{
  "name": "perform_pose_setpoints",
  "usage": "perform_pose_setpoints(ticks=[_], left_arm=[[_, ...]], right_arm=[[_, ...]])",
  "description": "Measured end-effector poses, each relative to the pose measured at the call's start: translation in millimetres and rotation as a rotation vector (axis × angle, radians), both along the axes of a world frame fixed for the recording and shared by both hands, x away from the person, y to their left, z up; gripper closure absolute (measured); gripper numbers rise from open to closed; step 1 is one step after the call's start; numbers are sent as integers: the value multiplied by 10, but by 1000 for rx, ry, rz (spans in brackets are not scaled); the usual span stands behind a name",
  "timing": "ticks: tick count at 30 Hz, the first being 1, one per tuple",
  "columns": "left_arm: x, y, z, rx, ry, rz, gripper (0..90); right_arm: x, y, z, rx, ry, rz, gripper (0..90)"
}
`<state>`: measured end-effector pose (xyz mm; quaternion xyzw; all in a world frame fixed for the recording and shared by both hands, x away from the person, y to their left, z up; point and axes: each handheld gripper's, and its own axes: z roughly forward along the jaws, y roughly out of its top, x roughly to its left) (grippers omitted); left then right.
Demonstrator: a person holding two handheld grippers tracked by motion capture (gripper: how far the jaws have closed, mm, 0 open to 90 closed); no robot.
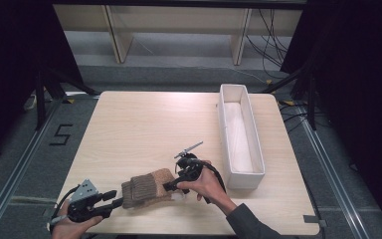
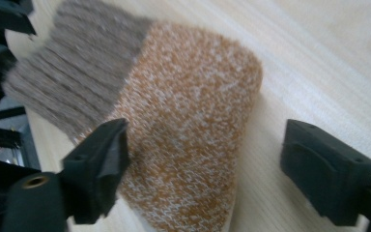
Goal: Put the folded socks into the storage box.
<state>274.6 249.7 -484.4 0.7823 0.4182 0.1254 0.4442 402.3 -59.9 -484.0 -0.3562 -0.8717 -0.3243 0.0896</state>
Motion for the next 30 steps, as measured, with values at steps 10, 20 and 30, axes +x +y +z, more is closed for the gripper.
perform_pose_setpoints(ticks=[10,20,30], left_arm=[[25,-83,-122,21,22,-35,630],[30,-121,-186,70,53,-72,661],[30,-148,-199,64,48,-68,668]], right_arm=[[29,64,-136,32,88,34,166],[-8,158,-154,55,102,78,264],[-1,209,-204,121,127,79,297]])
